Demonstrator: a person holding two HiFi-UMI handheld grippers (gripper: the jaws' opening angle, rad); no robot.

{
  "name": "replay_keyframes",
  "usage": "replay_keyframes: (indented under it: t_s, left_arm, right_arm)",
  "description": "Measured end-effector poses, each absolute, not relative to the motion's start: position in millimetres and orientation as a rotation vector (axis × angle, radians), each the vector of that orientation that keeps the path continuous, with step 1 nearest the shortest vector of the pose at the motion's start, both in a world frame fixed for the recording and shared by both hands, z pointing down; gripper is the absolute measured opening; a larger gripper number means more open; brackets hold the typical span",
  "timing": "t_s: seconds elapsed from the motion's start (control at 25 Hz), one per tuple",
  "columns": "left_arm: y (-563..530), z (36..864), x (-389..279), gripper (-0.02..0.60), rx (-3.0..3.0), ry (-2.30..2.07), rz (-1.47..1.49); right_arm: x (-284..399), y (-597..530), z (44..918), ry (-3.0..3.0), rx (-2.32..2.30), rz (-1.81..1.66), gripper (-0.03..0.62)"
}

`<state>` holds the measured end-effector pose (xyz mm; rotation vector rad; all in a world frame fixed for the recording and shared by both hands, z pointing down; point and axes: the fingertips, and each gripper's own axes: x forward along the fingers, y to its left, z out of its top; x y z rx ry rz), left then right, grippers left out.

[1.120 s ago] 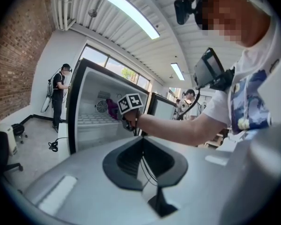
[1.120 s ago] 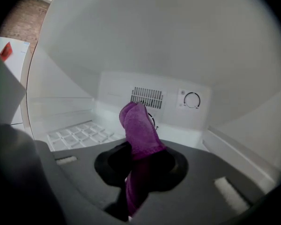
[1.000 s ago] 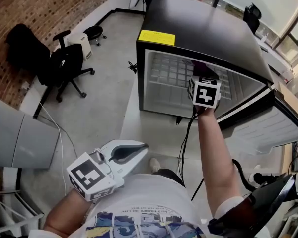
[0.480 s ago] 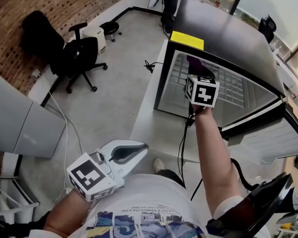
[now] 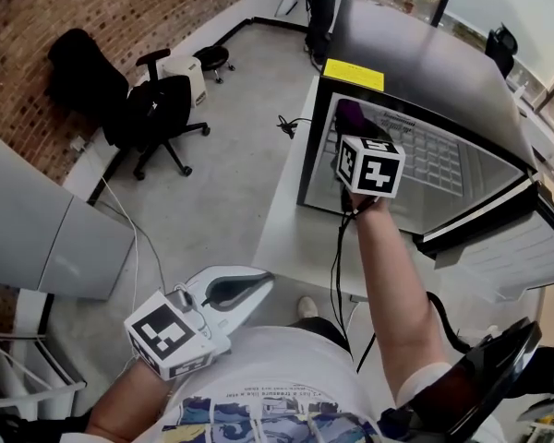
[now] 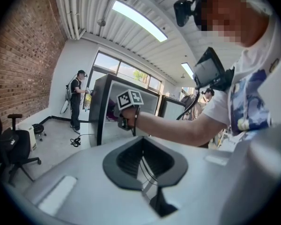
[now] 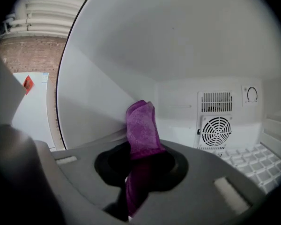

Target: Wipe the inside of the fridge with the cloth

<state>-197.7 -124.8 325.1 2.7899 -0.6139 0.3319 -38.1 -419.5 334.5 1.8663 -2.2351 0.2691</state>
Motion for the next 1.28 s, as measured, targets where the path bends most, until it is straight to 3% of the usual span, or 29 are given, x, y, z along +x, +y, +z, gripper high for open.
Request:
replay_keyframes:
  t_s: [0.28, 0.84, 1.28]
  left_arm:
    - [-118.5, 323.7, -181.7, 0.006, 2.828, -0.494, 0.34]
    - [-106.2, 325.1, -106.5, 0.006, 2.867, -0.194, 0.341]
    - [-107.5, 328.8, -91.2, 0.006, 2.854, -0.158, 0.383]
  right_arm:
    - [6.0, -390.0, 309.2, -2.193, 1.984, 0.216, 0.055]
    - [186.0, -313.7, 293.9, -1.745, 2.269, 0.07, 0.055]
    - [187.3, -315.1, 341.8, -1.69, 2.188, 0.141, 0.055]
